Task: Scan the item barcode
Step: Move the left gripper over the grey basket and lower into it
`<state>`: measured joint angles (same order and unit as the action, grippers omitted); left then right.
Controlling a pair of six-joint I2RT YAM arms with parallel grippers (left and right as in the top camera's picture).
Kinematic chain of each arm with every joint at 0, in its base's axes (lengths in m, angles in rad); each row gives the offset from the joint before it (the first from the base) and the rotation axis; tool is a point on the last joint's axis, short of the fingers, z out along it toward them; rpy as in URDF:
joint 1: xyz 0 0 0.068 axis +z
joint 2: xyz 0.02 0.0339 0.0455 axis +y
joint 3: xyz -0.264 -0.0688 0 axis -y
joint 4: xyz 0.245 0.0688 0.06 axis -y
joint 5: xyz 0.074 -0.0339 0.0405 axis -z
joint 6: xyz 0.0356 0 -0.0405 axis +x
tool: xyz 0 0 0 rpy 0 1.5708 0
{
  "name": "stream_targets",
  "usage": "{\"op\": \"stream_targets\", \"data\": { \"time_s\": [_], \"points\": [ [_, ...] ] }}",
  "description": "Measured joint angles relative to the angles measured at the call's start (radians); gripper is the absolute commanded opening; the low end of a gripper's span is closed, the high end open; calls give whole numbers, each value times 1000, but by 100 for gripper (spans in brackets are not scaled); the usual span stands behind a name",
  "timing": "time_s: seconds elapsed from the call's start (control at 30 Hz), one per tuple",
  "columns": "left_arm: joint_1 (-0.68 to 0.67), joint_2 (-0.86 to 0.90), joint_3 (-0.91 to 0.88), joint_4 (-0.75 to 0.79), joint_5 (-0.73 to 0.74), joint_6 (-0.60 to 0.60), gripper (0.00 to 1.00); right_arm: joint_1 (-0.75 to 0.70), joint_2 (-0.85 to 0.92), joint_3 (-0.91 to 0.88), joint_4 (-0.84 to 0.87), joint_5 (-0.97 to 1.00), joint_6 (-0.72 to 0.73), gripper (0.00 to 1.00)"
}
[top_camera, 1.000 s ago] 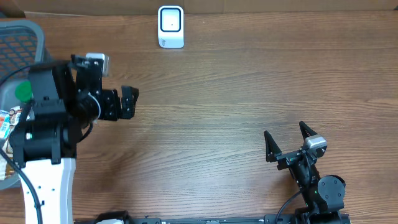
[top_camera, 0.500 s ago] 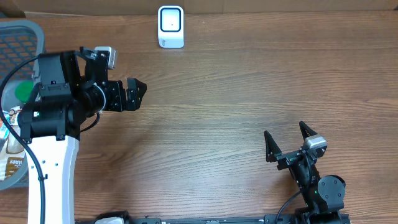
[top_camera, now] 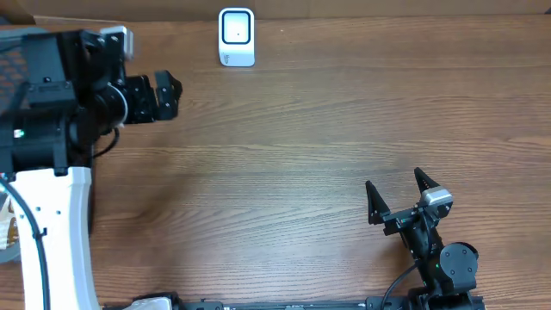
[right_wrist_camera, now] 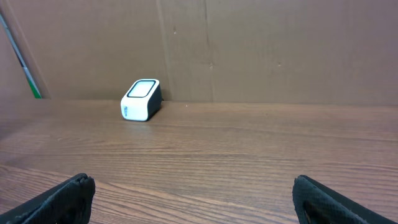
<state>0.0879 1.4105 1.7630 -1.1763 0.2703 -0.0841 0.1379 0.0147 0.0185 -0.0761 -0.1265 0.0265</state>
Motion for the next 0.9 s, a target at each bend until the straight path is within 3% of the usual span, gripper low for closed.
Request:
{"op": "stream_targets", "data": {
  "time_s": [0.13,0.53,0.7,0.73,0.9],
  "points": [
    [73,2,105,-44,-62,-27,100,0,0,0,0,0,-1,100],
    [566,9,222,-111,-121,-168,100,0,0,0,0,0,0,100],
    [661,34,216,-115,-161,-207,99,0,0,0,0,0,0,100],
    [674,44,206,-121,-171,-212,95,0,0,0,0,0,0,100],
    [710,99,79,-91,-242,-228,93,0,0,0,0,0,0,100]
  ]
}}
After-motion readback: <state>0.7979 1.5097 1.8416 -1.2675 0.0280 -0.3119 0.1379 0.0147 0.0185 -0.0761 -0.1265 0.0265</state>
